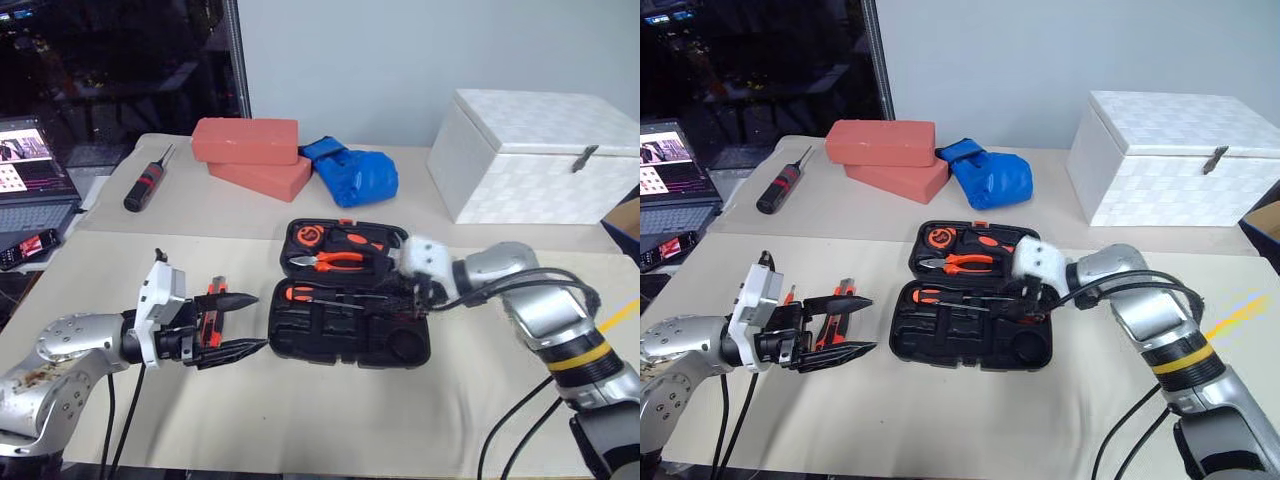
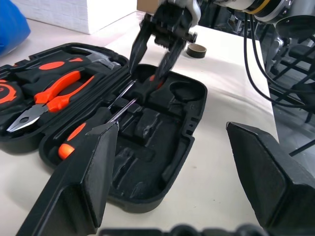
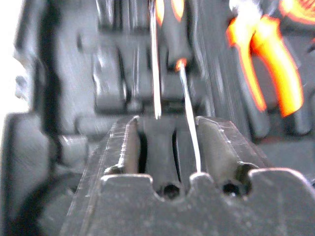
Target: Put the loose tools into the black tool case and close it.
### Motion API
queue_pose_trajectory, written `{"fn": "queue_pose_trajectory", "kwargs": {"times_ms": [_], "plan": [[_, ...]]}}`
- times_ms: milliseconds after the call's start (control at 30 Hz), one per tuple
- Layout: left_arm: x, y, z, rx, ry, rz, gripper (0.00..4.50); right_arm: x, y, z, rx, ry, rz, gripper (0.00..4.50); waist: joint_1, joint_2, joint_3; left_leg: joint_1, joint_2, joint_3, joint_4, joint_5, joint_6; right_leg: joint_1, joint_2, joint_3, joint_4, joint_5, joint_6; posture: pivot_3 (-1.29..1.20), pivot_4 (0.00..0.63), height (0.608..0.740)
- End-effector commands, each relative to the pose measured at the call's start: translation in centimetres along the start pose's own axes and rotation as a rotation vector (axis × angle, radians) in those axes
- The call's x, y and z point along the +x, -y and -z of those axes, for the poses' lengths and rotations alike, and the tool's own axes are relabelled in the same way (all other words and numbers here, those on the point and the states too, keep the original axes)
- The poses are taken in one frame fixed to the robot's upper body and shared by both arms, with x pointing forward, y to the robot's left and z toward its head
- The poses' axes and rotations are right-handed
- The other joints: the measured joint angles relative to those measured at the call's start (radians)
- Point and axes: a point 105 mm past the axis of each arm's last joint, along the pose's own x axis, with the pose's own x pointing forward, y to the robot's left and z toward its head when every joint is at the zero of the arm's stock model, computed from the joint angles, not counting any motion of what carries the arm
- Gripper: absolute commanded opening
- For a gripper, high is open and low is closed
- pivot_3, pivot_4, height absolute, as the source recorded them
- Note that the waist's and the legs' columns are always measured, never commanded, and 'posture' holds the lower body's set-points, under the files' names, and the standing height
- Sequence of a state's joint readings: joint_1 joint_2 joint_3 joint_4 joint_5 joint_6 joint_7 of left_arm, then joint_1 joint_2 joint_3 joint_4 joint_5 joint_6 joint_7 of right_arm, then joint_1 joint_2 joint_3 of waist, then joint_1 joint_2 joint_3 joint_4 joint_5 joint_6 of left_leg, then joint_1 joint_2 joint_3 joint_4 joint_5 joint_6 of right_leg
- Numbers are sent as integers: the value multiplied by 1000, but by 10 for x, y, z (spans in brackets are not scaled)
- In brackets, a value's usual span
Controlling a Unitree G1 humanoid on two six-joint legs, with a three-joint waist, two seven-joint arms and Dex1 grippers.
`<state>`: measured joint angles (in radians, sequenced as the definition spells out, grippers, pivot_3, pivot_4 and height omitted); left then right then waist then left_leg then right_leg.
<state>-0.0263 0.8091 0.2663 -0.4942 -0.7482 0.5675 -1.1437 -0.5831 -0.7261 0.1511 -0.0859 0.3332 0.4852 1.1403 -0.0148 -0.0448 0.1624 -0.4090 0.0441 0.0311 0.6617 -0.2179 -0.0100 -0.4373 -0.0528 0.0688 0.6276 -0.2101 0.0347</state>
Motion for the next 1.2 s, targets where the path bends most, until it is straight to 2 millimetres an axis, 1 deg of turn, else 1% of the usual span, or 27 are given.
{"fn": "queue_pose_trajectory", "kwargs": {"times_ms": [33, 67, 133, 167, 200, 267, 333, 367, 400, 467, 500, 533, 567, 600, 633, 667, 700, 733, 833, 900, 933, 1000, 1033, 1100, 1133, 1167, 1200], "plan": [[0, 2, -8, 45, 10, 22, 3723, -12, -3, -5, 70, 122, 88, 568, 0, 0, 0, 1, 0, 0, 0, 0, 0, 1, 0, 0, 0, 0, 0, 0, 150, 740], [-1, 1, -8, 44, 10, 21, 3723, -9, -4, 1, 83, 136, 142, 174, 2, 0, 0, 2, 0, 0, 0, 0, 0, 1, 0, 0, 0, 0, 0, 0, 150, 740], [-1, 0, -8, 42, 8, 16, 3723, 1, 2, 28, 114, 107, 331, 81, 1, -2, -1, 4, 2, -1, 0, 0, 0, 3, 2, -1, 1, -2, 1, 0, 150, 740], [-1, 0, -8, 40, 9, 12, 3723, 5, 1, 39, 111, 82, 375, 81, 1, -2, -1, 4, 2, -1, 0, 0, 0, 3, 2, -1, 1, -2, 1, 0, 150, 740], [-2, -1, -7, 37, 9, 6, 3723, 10, -5, 49, 96, 48, 380, 81, 0, -1, -1, 4, 3, 0, 0, 0, 0, 2, 3, 0, 1, -2, 0, 0, 150, 740], [-3, -3, -6, 33, 7, -9, 3723, 22, -24, 72, 79, -56, 310, 81, -5, 1, 0, 3, 3, 1, 0, 1, -2, 0, 3, 1, 2, -2, 0, 0, 150, 740], [-5, -9, 0, 28, 2, -52, 3723, 30, -38, 96, -22, -181, 243, 81, -9, 1, -1, 5, 3, 2, 0, 1, -2, 1, 4, 2, 3, -1, 0, 0, 150, 740], [-7, -11, 3, 26, -1, -67, 3723, 33, -41, 102, -58, -209, 225, 81, -9, 1, -1, 7, 4, 1, 0, 1, -2, 3, 5, 2, 2, -2, -1, 0, 150, 740], [-9, -12, 8, 21, -10, -88, 3723, 32, -39, 104, -109, -231, 228, 81, -10, 0, -2, 10, 5, 1, 0, 1, -2, 7, 6, 2, 2, -4, -5, 0, 150, 740], [-15, -16, 13, 3, -1, -160, 3723, 24, -25, 92, -176, -197, 287, 81, -10, -1, -3, 18, 6, 1, 0, 1, -2, 14, 6, 1, 1, -7, -10, 0, 150, 740], [-20, -22, 13, 5, 10, -224, 3723, 20, -17, 79, -196, -149, 336, 81, -11, -1, -3, 21, 6, 1, -1, 0, -2, 16, 6, 1, 1, -7, -11, 0, 150, 740], [-25, -29, 15, 2, 11, -306, 3723, 14, -12, 60, -170, -43, 366, 81, -9, -2, -2, 21, 6, 1, -1, 1, -2, 16, 6, 2, 1, -8, -11, 0, 150, 740], [-29, -36, 17, 0, 15, -383, 3723, 10, -12, 43, -139, 61, 371, 81, -6, -2, -2, 20, 6, 1, -1, 1, -2, 15, 6, 2, 2, -8, -11, 0, 150, 740], [-36, -44, 18, -2, 22, -475, 3723, 4, -12, 30, -140, 117, 375, 81, -2, -3, -1, 19, 6, 0, -1, 1, -2, 15, 6, 2, 2, -8, -11, 0, 150, 740], [-43, -49, 21, -15, 18, -543, 3723, 1, -16, 20, -114, 158, 344, 81, -1, -2, -1, 18, 7, 0, -1, 1, -3, 15, 7, 2, 2, -7, -11, 0, 150, 740], [-51, -53, 26, -51, 14, -611, 3723, -3, -24, 7, -113, 216, 295, 81, -2, -2, -1, 18, 6, 0, -1, 1, -3, 14, 7, 3, 2, -7, -11, 0, 150, 740], [-55, -55, 28, -80, 14, -669, 3723, -9, -31, -1, -110, 248, 250, 81, -1, -2, -1, 18, 6, 1, -1, 1, -3, 14, 7, 3, 2, -7, -11, 0, 150, 740], [-64, -59, 30, -100, 18, -726, 3723, -9, -38, -7, -93, 266, 214, 330, -1, -2, -1, 17, 7, 0, -1, 1, -3, 14, 7, 3, 2, -7, -10, 0, 150, 740], [-92, -71, 43, -201, -43, -1006, 3723, -21, -65, -20, -69, 278, 51, 1197, -2, -2, 0, 17, 8, 0, -2, 0, -3, 14, 8, 2, 2, -5, -4, 0, 150, 740], [-104, -75, 50, -228, -100, -1117, 3723, -25, -74, -27, -65, 283, -17, 1935, -2, -3, 0, 17, 8, -1, -3, 0, -3, 14, 8, 2, 2, -5, -3, 0, 150, 740], [-107, -74, 56, -255, -124, -1158, 3723, -28, -77, -29, -69, 286, -42, 2198, -2, -3, 0, 17, 8, -1, -3, 0, -3, 14, 8, 2, 2, -5, -3, 0, 150, 740], [-111, -72, 64, -280, -175, -1205, 3723, -29, -81, -35, -74, 296, -76, 2975, -4, -3, 0, 18, 8, -1, -3, 0, -3, 14, 8, 2, 2, -5, -4, 0, 150, 740], [-112, -71, 67, -296, -182, -1227, 3723, -30, -82, -35, -81, 295, -90, 3328, -4, -4, 1, 18, 8, -1, -3, 0, -3, 14, 8, 2, 1, -8, -10, 0, 150, 740], [-118, -70, 73, -322, -213, -1279, 3723, -30, -83, -37, -99, 298, -100, 3940, -3, -5, 1, 18, 7, -1, -2, 0, -3, 14, 8, 2, 1, -8, -11, 0, 150, 740], [-116, -66, 82, -360, -242, -1285, 3723, -33, -81, -37, -107, 302, -91, 4264, -3, -6, 1, 18, 7, -1, -2, 0, -4, 14, 8, 2, 1, -8, -11, 0, 150, 740], [-113, -64, 89, -385, -265, -1287, 3723, -34, -80, -37, -118, 303, -84, 4433, -3, -6, 1, 18, 7, -1, -2, 0, -4, 14, 8, 2, 1, -8, -11, 0, 150, 740], [-111, -62, 96, -410, -284, -1288, 3481, -34, -78, -37, -124, 302, -78, 4483, -3, -6, 1, 18, 7, -1, -2, 0, -4, 14, 8, 2, 1, -8, -11, 0, 150, 740]]}}
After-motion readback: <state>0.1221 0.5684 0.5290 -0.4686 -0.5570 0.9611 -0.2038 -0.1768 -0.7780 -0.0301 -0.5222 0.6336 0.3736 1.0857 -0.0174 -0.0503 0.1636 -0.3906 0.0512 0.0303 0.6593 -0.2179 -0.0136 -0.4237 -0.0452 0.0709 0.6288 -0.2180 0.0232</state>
